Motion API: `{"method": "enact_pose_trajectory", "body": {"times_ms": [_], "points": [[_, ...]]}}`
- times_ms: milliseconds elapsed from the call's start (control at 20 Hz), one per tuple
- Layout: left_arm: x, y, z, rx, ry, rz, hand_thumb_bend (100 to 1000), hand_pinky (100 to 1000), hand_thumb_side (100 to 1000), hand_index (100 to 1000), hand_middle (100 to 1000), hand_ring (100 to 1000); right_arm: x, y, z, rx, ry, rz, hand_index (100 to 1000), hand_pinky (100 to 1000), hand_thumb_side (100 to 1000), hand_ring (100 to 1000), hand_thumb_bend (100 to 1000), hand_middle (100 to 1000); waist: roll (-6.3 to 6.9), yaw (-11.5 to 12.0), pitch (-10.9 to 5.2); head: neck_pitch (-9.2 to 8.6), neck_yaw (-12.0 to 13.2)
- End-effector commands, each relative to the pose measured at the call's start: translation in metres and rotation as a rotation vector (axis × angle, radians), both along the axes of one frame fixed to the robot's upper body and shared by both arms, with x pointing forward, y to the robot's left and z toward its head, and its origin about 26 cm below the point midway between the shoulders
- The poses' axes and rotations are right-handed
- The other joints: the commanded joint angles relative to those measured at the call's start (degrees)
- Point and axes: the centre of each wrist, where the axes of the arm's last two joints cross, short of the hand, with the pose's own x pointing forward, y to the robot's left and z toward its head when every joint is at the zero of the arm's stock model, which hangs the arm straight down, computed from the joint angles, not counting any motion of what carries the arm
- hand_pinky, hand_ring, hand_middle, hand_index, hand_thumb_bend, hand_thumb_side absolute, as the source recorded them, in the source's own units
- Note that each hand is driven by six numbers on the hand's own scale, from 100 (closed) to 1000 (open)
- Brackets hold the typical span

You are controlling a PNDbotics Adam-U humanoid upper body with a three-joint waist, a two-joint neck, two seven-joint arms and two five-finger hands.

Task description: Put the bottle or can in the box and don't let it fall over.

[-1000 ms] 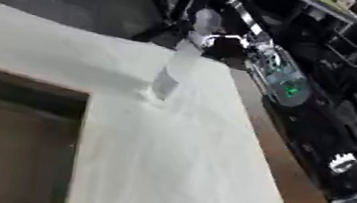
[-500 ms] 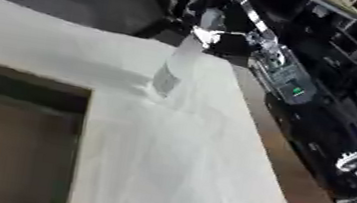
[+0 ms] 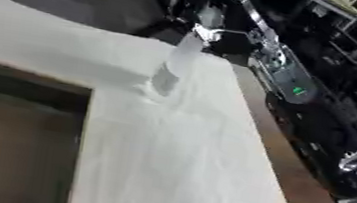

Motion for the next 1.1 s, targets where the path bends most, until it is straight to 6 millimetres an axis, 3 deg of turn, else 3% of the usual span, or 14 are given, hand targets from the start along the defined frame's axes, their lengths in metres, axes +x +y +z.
{"method": "enact_pose_trajectory", "body": {"times_ms": [50,150,350,600,750,1100], "points": [[-0.002,0.002,-0.003,0.005,0.023,0.014,147,613,866,846,764,356,-0.008,0.0,0.018,-0.072,-0.046,-0.008,929,952,100,1000,417,993,0.34,-0.5,-1.26,-0.22,-0.03],[-0.003,0.002,-0.004,0.003,0.027,0.018,148,613,866,846,764,356,-0.009,-0.001,0.018,-0.083,-0.062,-0.012,938,957,100,1000,428,1000,0.44,-0.72,-1.34,-0.2,0.02],[-0.003,0.003,-0.005,0.006,0.031,0.018,147,614,865,847,765,356,-0.011,-0.005,0.02,-0.064,-0.091,-0.019,966,968,124,1000,345,1000,0.76,-1.3,-1.65,-0.03,-0.19],[-0.004,0.004,-0.006,0.004,0.034,0.021,147,615,863,847,765,357,-0.014,-0.006,0.023,-0.039,-0.107,-0.008,978,970,159,1000,317,1000,1.29,-1.84,-2.13,0.66,-0.52],[-0.005,0.005,-0.006,0.003,0.034,0.022,146,615,861,847,765,357,-0.016,-0.007,0.024,-0.045,-0.102,0.007,975,968,102,1000,349,1000,1.68,-2.21,-2.48,0.93,-0.63],[-0.006,0.005,-0.008,-0.008,0.037,0.028,145,616,859,848,765,357,-0.019,-0.004,0.022,-0.158,-0.064,0.04,973,971,100,1000,410,1000,2.49,-2.68,-2.78,0.59,-0.14]]}}
